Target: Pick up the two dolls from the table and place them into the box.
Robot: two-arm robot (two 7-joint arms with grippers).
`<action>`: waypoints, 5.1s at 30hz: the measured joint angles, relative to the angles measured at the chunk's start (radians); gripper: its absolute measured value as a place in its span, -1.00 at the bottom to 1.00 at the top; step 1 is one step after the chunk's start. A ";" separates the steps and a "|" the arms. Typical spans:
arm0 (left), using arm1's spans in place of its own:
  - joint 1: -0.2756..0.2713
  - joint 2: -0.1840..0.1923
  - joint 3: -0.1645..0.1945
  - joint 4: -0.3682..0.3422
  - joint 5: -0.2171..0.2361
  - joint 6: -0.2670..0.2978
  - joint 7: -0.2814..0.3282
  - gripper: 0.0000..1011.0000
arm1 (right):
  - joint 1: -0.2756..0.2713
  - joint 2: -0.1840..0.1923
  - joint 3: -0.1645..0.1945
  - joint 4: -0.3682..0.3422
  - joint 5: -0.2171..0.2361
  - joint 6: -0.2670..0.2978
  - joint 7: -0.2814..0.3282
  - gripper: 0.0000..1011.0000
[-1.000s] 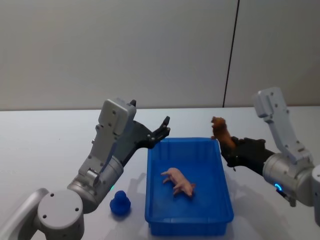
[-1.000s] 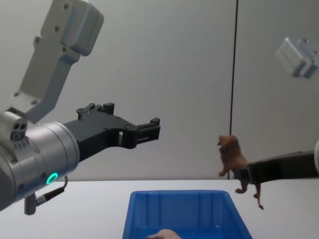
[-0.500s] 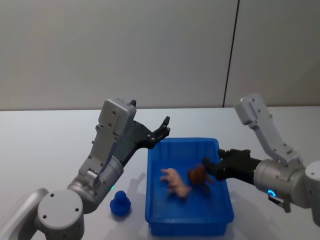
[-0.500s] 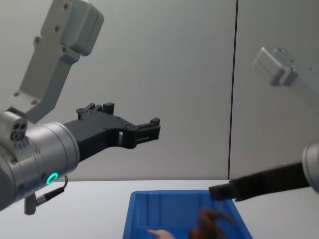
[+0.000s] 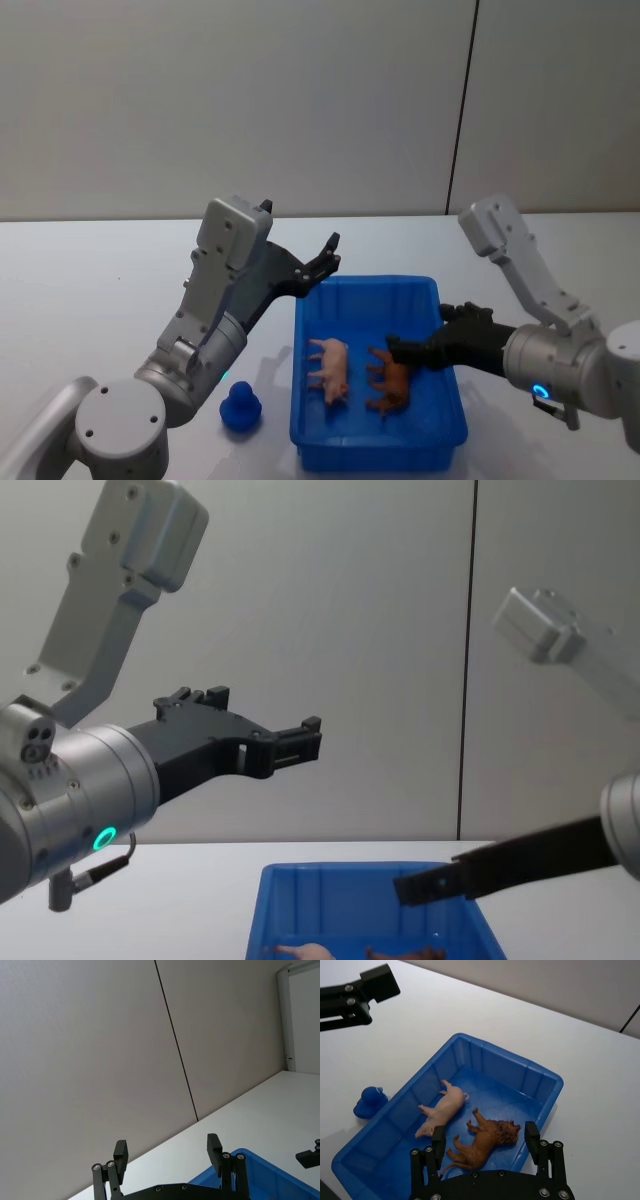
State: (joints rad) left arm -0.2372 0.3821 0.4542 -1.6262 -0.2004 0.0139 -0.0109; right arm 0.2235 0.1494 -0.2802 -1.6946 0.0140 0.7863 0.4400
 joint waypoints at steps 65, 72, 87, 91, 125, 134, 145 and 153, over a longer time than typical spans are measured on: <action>0.150 0.175 -0.069 -0.177 -0.179 0.229 -0.018 0.98 | -0.146 0.091 0.143 -0.104 0.135 -0.064 -0.296 0.98; 0.195 0.213 -0.074 -0.199 -0.234 0.302 -0.025 0.98 | -0.146 0.092 0.144 -0.105 0.135 -0.064 -0.298 0.98; 0.228 0.229 -0.074 -0.154 -0.249 0.343 -0.043 0.98 | -0.148 0.093 0.145 -0.105 0.136 -0.064 -0.299 0.98; 0.225 0.223 -0.073 -0.131 -0.244 0.335 -0.053 0.98 | -0.148 0.093 0.145 -0.105 0.136 -0.064 -0.300 0.98; 0.150 0.144 -0.061 0.056 -0.173 0.271 -0.167 0.98 | -0.148 0.093 0.145 -0.105 0.136 -0.064 -0.300 0.98; 0.132 0.128 -0.061 0.085 -0.163 0.274 -0.177 0.93 | -0.148 0.093 0.145 -0.105 0.136 -0.064 -0.300 0.98; 0.121 0.119 -0.062 0.101 -0.158 0.278 -0.183 0.36 | -0.148 0.093 0.145 -0.105 0.136 -0.064 -0.300 0.98; 0.118 0.117 -0.062 0.105 -0.156 0.278 -0.185 -0.13 | -0.148 0.093 0.145 -0.105 0.136 -0.064 -0.300 0.98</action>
State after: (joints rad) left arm -0.1190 0.4988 0.3923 -1.5209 -0.3565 0.2923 -0.1958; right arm 0.0759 0.2420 -0.1356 -1.7995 0.1498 0.7219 0.1404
